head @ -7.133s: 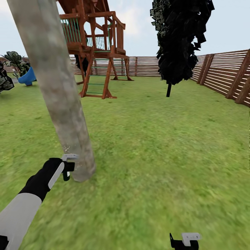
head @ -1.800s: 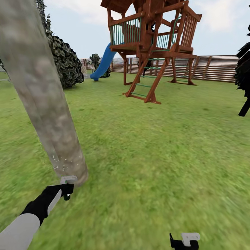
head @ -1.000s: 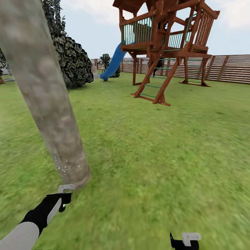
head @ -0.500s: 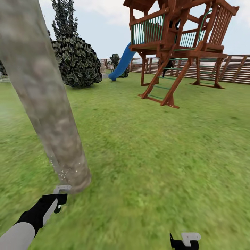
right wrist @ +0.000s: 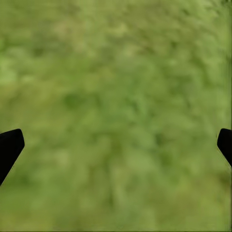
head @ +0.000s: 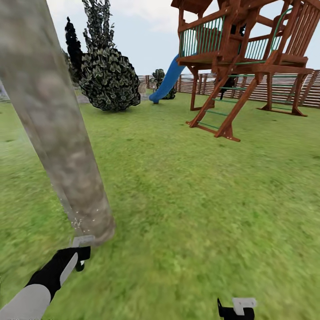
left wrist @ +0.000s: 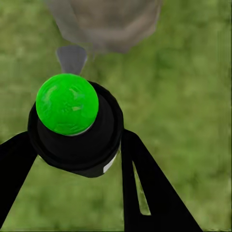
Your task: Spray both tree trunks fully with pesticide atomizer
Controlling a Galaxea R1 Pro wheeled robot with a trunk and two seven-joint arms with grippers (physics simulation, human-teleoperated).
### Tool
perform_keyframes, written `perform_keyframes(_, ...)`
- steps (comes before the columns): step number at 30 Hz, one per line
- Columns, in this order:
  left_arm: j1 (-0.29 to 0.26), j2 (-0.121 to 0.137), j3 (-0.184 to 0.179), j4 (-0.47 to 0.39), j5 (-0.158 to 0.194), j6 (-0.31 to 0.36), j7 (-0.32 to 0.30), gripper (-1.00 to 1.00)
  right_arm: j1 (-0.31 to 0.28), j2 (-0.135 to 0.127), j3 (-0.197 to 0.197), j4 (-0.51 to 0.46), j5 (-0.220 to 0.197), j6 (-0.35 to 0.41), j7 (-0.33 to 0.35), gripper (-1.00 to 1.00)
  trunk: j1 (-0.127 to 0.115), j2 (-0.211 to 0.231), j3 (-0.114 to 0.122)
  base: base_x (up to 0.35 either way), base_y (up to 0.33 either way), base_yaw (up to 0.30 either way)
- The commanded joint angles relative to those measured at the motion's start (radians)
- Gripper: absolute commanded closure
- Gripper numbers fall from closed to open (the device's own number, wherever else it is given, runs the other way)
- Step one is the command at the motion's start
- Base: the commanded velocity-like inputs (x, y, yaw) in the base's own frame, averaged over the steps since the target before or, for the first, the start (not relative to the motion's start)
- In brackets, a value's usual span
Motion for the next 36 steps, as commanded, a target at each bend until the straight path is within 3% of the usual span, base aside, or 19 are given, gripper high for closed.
perform_keyframes(1, -0.001, -0.02, 0.0, -0.005, -0.01, 0.001, 0.0, 1.0, 0.0, 0.0, 0.0, 0.0, 0.0, 0.0, 0.0, -1.0, 0.0, 0.0, 0.0, 0.19, -0.234, 0.27)
perform_keyframes(7, -0.001, -0.02, 0.0, -0.006, -0.012, 0.001, 0.002, 1.0, 0.0, 0.002, 0.0, 0.0, 0.0, 0.0, 0.0, -1.0, 0.0, 0.0, 0.0, 0.127, -0.246, 0.133)
perform_keyframes(16, -0.007, -0.02, 0.004, -0.055, -0.013, 0.004, 0.004, 1.0, 0.0, 0.002, 0.0, 0.0, 0.001, 0.0, 0.0, -1.0, 0.0, 0.0, 0.0, -0.119, -0.24, 0.014)
perform_keyframes(18, -0.007, -0.011, 0.007, -0.055, -0.013, 0.003, 0.023, 1.0, 0.0, 0.002, 0.0, 0.0, 0.001, 0.0, 0.0, -1.0, 0.0, 0.0, 0.0, 0.199, -0.19, 0.211)
perform_keyframes(21, -0.006, -0.019, 0.001, -0.055, -0.012, 0.001, 0.078, 1.0, 0.0, 0.002, 0.0, 0.0, 0.002, 0.0, 0.0, -1.0, 0.0, 0.0, 0.0, 0.209, -0.113, 0.267)
perform_keyframes(23, -0.006, -0.022, 0.001, -0.056, -0.009, 0.001, 0.082, 1.0, 0.0, 0.002, 0.0, 0.0, 0.002, 0.0, 0.0, -1.0, 0.0, 0.0, 0.0, 0.05, -0.025, 0.274)
perform_keyframes(26, -0.01, -0.047, -0.015, -0.12, -0.008, 0.012, 0.079, 1.0, 0.0, 0.003, 0.0, 0.002, 0.002, 0.0, 0.0, -1.0, 0.0, 0.0, 0.0, 0.004, -0.002, 0.09)
perform_keyframes(28, -0.015, -0.047, -0.018, -0.167, -0.007, 0.022, 0.076, 1.0, 0.001, 0.0, 0.0, 0.003, 0.002, 0.0, 0.0, -1.0, 0.0, 0.0, 0.0, 0.0, 0.0, 0.006)
perform_keyframes(32, -0.01, -0.047, -0.018, -0.3, -0.009, 0.13, 0.078, 1.0, 0.001, 0.0, 0.0, 0.002, 0.002, 0.0, 0.0, -1.0, 0.0, 0.0, 0.0, -0.04, 0.0, 0.0)
perform_keyframes(36, -0.013, -0.047, -0.018, -0.332, -0.01, 0.144, 0.079, 1.0, 0.001, 0.0, 0.0, 0.002, 0.001, 0.0, 0.0, -1.0, 0.0, 0.0, 0.0, -0.257, 0.0, 0.0)
